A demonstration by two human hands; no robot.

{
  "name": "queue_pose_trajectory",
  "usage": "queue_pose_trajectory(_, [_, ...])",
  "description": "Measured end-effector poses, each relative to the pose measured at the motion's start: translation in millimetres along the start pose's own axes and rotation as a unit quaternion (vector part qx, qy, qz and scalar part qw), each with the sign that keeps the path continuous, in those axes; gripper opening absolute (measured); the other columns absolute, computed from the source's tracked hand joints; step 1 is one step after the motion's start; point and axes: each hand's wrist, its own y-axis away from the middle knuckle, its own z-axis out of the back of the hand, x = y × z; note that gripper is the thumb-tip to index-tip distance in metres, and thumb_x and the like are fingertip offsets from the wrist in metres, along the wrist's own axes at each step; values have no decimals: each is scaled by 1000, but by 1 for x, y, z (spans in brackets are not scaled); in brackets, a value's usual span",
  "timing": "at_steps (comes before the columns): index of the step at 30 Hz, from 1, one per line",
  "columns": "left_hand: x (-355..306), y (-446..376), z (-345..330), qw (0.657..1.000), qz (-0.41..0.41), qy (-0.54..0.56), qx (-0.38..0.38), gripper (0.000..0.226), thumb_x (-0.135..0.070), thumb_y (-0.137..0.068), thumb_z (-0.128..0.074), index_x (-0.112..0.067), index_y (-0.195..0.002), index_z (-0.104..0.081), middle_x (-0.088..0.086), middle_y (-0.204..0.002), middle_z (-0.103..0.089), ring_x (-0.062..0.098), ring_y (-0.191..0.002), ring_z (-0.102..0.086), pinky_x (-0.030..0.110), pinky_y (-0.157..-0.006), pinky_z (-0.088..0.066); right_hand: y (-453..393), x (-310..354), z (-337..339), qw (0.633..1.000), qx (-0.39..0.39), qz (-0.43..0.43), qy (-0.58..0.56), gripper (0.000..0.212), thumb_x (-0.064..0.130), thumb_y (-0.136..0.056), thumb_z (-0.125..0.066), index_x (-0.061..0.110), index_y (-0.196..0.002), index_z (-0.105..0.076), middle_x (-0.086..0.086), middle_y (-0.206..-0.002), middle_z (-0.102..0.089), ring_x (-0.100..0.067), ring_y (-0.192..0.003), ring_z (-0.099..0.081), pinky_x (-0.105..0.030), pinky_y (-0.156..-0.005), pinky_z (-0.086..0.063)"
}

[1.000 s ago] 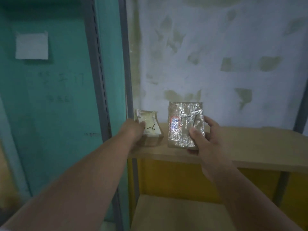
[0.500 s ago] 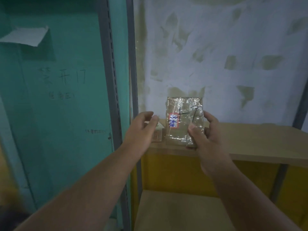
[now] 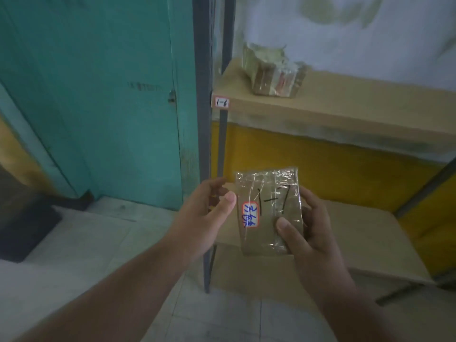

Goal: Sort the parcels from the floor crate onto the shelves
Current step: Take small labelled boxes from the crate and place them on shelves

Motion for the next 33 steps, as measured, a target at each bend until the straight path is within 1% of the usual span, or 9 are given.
queue_pose_trajectory(3, [42,2,-13,997,51,-55,7,65,-61,-89,-49,-23,-141,-47,-15,-116,-61,-2,-102,-58,13,-77,-42,0,-40,2,998,2,-58,17,58,17,-90,-67,27,-142,-43,-9,-109,-71,-25,-94,-73,-36,-71,-60])
queue_pose_trajectory(7, [93,5,-33,983,126,-128,27,60,-59,-91,-50,-28,-142,-45,-14,-119,-58,-3,-99,-56,11,-67,-43,-13,-91,11,987,-17,-155,29,51,8,-94,-65,29,-137,-45,-2,-97,-72,-15,-83,-72,-30,-67,-59])
queue_pose_trajectory(10, [124,1,-47,974,166,-149,25,78,-74,-77,-47,-30,-141,-46,-19,-118,-56,-4,-100,-56,23,-79,-51,-37,-134,19,977,-26,-203,50,54,25,-86,-70,39,-133,-48,-6,-98,-73,-22,-84,-70,-48,-78,-59])
queue_pose_trajectory(13, [147,-5,-62,963,209,-168,10,72,-69,-84,-48,-28,-142,-47,-14,-119,-57,0,-101,-56,35,-90,-53,-68,-175,24,967,-3,-244,75,52,34,-82,-69,44,-129,-47,0,-97,-74,-29,-88,-72,-58,-80,-59])
queue_pose_trajectory(17, [166,-13,-81,948,239,-211,-8,66,-64,-83,-48,-29,-139,-47,-13,-120,-54,3,-100,-56,29,-87,-51,-110,-227,20,958,10,-275,83,50,33,-86,-70,37,-131,-47,2,-101,-74,-19,-90,-73,-41,-82,-60])
queue_pose_trajectory(20, [181,-12,-88,932,252,-261,-15,64,-63,-85,-50,-31,-140,-46,-14,-123,-54,5,-103,-55,27,-88,-50,-139,-257,4,951,27,-285,112,45,27,-94,-65,29,-134,-44,7,-102,-70,-6,-85,-68,-19,-68,-55])
queue_pose_trajectory(23, [199,-3,-91,917,265,-299,-8,67,-65,-85,-46,-32,-142,-43,-14,-128,-53,8,-112,-53,29,-91,-47,-155,-276,-16,940,39,-300,155,44,32,-96,-62,22,-135,-44,3,-109,-63,-12,-87,-63,-9,-55,-45])
queue_pose_trajectory(30, [222,10,-91,889,283,-359,-6,66,-59,-92,-49,-25,-148,-37,-4,-142,-50,17,-129,-47,36,-105,-44,-148,-311,-41,917,56,-294,263,47,42,-94,-63,14,-128,-46,-8,-121,-63,-22,-93,-63,-31,-74,-51])
queue_pose_trajectory(33, [226,12,-89,881,281,-380,-2,67,-60,-93,-48,-24,-148,-37,-3,-142,-50,19,-130,-47,36,-105,-44,-145,-314,-43,901,50,-291,318,48,46,-95,-59,11,-126,-46,-11,-120,-62,-25,-94,-61,-27,-68,-45])
